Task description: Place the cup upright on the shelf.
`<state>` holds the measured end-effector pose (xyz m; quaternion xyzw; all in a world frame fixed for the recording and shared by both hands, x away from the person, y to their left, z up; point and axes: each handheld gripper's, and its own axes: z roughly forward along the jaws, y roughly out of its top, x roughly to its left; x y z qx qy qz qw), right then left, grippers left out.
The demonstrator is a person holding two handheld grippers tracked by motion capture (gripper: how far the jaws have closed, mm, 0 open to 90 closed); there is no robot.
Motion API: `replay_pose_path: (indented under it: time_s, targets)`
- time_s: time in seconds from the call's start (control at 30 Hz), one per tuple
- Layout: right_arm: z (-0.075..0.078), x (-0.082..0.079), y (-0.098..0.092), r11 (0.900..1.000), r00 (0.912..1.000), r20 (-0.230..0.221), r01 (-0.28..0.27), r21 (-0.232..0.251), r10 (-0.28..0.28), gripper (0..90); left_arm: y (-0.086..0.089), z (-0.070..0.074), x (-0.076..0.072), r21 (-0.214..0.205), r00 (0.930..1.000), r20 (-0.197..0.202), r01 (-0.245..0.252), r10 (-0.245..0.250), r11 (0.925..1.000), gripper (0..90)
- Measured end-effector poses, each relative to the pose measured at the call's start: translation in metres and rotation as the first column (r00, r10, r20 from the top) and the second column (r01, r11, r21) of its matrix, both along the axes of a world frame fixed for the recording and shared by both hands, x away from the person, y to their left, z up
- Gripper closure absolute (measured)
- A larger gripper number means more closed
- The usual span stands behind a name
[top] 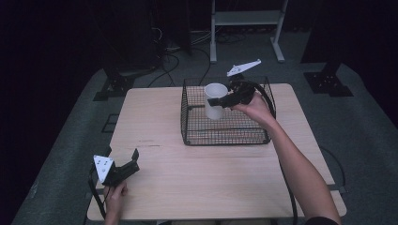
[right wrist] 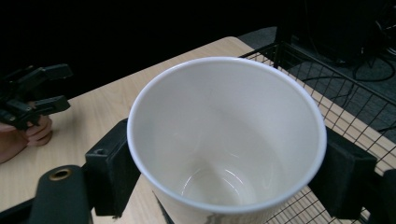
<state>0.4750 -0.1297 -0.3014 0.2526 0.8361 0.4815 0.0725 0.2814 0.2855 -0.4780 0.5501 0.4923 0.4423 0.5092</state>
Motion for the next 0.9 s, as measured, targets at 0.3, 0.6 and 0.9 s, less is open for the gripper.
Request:
replay_pose_path:
  time_s: [0.3,0.6,0.9]
  targets:
    - [-0.009,0.018,0.001,0.9996,0.9994,-0.022,0.027,-0.004,-0.027,19.2,0.000,0.000,0.000,-0.002,1.0000,0.001,0.001,-0.001,1.0000,0.0]
    - [-0.025,0.032,-0.001,0.9986,0.9972,-0.053,0.051,-0.012,-0.052,19.2,0.000,0.000,0.000,-0.003,1.0000,0.001,0.002,-0.002,1.0000,0.0]
    - [-0.034,0.040,-0.004,0.9978,0.9950,-0.075,0.065,-0.011,-0.065,19.2,0.001,0.000,0.000,-0.005,1.0000,0.002,0.002,-0.002,1.0000,0.0]
